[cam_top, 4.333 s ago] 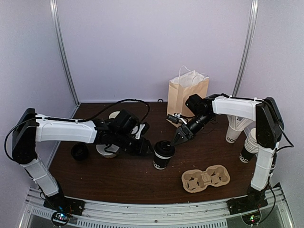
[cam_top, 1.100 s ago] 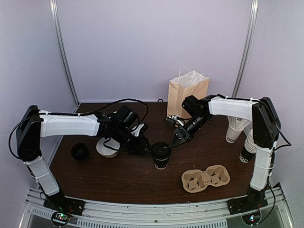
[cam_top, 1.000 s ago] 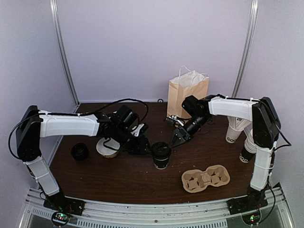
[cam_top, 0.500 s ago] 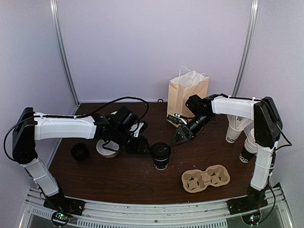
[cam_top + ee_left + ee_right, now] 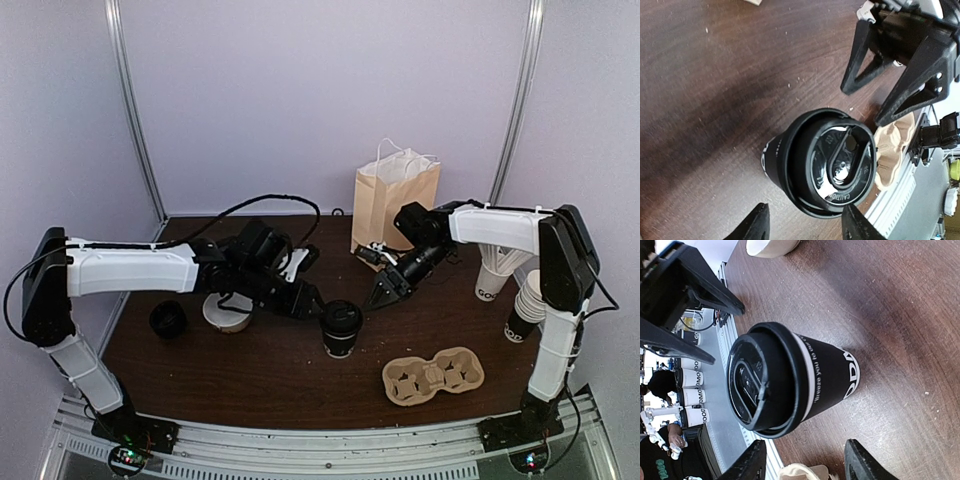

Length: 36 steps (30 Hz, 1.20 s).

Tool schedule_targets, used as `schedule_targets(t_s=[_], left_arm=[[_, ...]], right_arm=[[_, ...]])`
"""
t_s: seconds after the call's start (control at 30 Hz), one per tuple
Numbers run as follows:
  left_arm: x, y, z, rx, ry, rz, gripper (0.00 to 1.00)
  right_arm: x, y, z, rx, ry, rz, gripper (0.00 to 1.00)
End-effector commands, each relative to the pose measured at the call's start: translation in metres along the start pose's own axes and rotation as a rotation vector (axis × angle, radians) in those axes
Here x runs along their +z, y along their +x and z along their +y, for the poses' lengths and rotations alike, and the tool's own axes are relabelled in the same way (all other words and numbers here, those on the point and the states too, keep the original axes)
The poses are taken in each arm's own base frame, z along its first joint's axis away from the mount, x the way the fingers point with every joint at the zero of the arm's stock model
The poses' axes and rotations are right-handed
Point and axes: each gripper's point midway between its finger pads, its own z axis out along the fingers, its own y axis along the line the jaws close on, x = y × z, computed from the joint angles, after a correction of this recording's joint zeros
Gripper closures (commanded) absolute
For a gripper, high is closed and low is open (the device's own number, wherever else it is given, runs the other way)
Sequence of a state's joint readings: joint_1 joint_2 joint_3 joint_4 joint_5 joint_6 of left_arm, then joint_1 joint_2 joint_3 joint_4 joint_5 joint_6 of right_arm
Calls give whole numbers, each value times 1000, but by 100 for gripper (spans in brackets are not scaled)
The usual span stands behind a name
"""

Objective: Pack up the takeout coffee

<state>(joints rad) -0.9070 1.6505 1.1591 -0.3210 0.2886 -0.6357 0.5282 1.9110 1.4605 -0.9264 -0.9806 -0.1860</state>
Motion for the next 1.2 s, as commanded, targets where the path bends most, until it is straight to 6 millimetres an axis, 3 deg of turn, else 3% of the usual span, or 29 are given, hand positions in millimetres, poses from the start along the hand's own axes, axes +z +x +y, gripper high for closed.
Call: schedule_targets(t_s=[0.0,0.27,0.5,0.93,1.17], left_arm=[[-9,-35,-9,95,-27,-92,47],[15,-39,3,135,-89,-44,47],[21,-29,-3,131,-26,-11,50],[3,-12,-5,57,1,-11,53],[-8,-3,9,12,-75,3,51]], right_arm=[[-6,0,5,-39,21,-18,46],[3,-2,9,-40,-4,-1,57],[13,-7,8,-30,-30,24,60],[23,-44,-3,-28,-10,32,67],[21,-63,-6,-38,1,34,68]])
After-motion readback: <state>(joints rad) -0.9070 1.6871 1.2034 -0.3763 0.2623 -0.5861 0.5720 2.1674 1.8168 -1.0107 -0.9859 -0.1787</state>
